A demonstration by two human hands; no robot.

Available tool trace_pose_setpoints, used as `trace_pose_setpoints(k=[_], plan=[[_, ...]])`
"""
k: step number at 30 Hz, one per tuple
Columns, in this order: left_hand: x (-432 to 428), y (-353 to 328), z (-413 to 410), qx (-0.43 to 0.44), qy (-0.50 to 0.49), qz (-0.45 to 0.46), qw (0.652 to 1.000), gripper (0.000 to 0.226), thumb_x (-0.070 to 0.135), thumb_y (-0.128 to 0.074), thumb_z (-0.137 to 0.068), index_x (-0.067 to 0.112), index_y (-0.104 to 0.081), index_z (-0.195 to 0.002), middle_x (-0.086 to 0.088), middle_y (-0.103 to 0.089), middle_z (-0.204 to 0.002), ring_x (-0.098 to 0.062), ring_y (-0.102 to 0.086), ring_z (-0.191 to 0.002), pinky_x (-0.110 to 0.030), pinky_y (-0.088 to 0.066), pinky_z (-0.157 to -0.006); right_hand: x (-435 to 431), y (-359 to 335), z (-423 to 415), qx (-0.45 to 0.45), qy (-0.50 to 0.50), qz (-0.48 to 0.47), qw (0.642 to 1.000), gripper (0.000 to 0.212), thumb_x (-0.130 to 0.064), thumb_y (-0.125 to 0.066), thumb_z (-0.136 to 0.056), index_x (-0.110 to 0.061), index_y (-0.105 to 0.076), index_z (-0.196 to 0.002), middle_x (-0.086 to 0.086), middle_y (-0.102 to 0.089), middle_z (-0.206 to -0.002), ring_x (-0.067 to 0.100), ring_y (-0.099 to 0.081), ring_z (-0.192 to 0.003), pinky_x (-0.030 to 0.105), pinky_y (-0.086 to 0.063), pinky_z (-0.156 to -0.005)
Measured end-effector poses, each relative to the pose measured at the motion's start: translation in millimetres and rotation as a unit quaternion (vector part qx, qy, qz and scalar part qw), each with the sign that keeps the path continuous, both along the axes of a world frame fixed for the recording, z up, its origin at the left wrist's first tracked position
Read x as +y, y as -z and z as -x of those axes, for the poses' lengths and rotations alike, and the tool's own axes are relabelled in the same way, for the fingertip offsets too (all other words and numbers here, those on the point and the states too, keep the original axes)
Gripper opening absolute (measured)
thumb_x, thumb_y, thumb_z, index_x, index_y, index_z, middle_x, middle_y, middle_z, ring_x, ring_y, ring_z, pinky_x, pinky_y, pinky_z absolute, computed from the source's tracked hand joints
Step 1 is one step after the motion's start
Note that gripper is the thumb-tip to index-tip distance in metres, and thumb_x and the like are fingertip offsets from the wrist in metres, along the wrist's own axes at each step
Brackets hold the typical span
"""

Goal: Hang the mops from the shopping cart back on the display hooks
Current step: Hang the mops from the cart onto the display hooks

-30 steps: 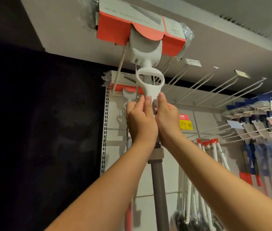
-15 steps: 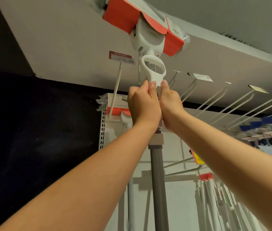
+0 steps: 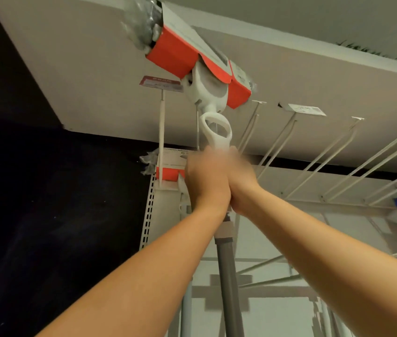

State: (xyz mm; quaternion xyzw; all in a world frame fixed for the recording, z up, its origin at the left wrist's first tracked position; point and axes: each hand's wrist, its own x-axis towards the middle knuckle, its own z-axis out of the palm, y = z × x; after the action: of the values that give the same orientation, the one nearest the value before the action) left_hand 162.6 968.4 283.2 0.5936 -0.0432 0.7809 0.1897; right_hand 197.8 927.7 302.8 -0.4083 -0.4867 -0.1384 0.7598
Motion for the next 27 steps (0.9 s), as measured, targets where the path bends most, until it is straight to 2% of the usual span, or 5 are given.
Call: trace_pose_setpoints(k=[4,11,15,19,27], plan=[[8,-4,-14,0.020,-0.008,0.016,1.000,0.033,0.031,-0.037,-0.103,0.010,-0.063,-0.099,-0.005,-0.050,-0.099,-0.020,-0.051,-0.090,-0.024,-0.037,-0.073,12,-2,-18,0.030,-0.047,0.009,0.998,0.045,-0.041,-0.033,-0.103,-0.013,-0.056,-0.077,0.008,-0.064,-0.077,0.020,-0.061,-0.073,0.031,-0.047,-0.061],[46,-21,-27,0.052,-0.005,0.028,0.998,0.036,0.033,-0.038,-0.100,0.013,-0.064,-0.084,-0.015,-0.065,-0.088,-0.035,-0.061,-0.088,-0.050,-0.049,-0.084,41,-20,-29,0.082,-0.037,0.054,0.994,0.046,-0.044,-0.026,-0.103,-0.012,-0.052,-0.082,0.009,-0.062,-0.083,0.027,-0.059,-0.082,0.034,-0.046,-0.073],[66,-9,-36,0.071,0.062,0.050,0.994,0.034,0.028,-0.043,-0.100,0.007,-0.068,-0.091,-0.016,-0.068,-0.092,-0.036,-0.061,-0.092,-0.049,-0.050,-0.085,65,-14,-40,0.131,-0.026,0.075,0.988,0.045,-0.046,-0.030,-0.102,-0.012,-0.059,-0.109,0.010,-0.064,-0.102,0.028,-0.060,-0.093,0.034,-0.045,-0.075],[94,6,-47,0.094,0.108,0.067,0.987,0.033,0.027,-0.042,-0.101,0.007,-0.067,-0.096,-0.017,-0.068,-0.096,-0.036,-0.061,-0.094,-0.045,-0.051,-0.086,92,-1,-52,0.135,0.049,0.090,0.986,0.046,-0.045,-0.030,-0.102,-0.007,-0.058,-0.105,0.015,-0.063,-0.101,0.031,-0.060,-0.093,0.039,-0.050,-0.084],[150,23,-78,0.123,0.124,0.092,0.980,0.032,0.032,-0.040,-0.101,0.015,-0.067,-0.096,-0.011,-0.066,-0.097,-0.026,-0.062,-0.090,-0.037,-0.051,-0.080,144,19,-81,0.112,0.128,0.106,0.980,0.047,-0.046,-0.029,-0.102,-0.013,-0.057,-0.082,0.013,-0.060,-0.086,0.028,-0.058,-0.081,0.037,-0.047,-0.071]])
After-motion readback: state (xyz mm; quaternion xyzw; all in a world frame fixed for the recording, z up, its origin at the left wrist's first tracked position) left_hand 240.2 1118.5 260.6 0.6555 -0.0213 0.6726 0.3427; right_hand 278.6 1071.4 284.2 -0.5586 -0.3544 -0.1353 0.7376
